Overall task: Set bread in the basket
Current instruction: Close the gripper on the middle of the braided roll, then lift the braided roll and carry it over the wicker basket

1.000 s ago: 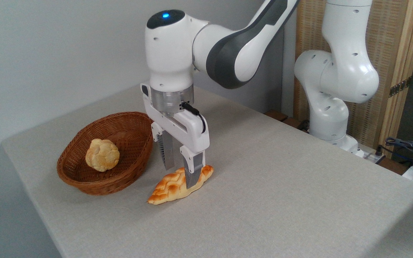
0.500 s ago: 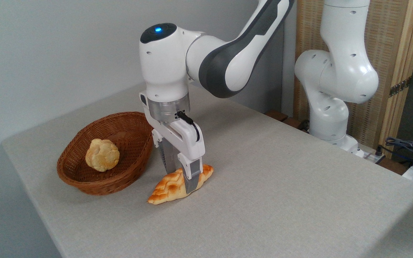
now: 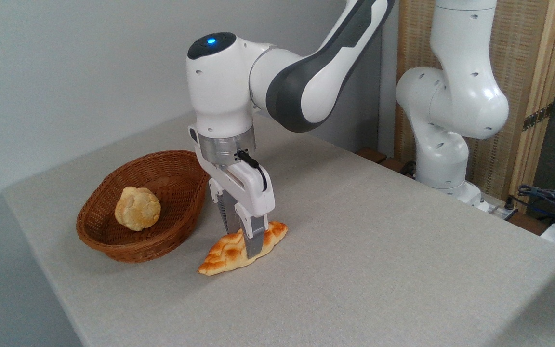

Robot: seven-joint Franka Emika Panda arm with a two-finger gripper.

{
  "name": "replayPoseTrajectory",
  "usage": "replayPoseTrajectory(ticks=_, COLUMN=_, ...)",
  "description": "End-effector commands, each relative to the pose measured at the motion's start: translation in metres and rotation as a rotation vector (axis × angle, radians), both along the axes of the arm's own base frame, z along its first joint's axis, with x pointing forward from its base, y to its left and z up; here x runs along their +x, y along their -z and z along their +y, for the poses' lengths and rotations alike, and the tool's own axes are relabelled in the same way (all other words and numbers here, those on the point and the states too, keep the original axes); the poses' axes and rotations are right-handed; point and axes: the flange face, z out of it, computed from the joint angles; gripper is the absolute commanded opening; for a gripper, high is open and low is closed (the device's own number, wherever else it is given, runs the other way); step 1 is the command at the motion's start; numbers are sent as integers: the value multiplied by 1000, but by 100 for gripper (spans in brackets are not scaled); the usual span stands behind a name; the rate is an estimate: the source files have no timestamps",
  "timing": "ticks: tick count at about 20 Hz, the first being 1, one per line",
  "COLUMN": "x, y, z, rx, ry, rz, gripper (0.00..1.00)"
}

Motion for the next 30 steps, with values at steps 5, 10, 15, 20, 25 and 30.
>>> replayPoseTrajectory(ticks=5, x=1, y=-2, z=1, rx=7, ry=10, rz=-3, gripper=49)
replayPoseTrajectory(ticks=10, x=0, y=-4, z=2, rx=7, ry=13, rz=4, gripper=49)
replayPoseTrajectory(ticks=15, x=1, y=-12, z=2, rx=4, ry=5, rz=-7, gripper=49)
replayPoseTrajectory(ticks=20, x=3, y=-50, z=5, rx=-11, ry=-8, rz=-6, gripper=49)
replayPoseTrajectory(ticks=25, x=9, y=-117, z=-34, rx=-89, ry=-79, rz=-47, gripper=51)
replayPoseTrajectory(ticks=30, x=9, y=-130, z=-123, rx=-140, ry=-110, rz=-91, gripper=51)
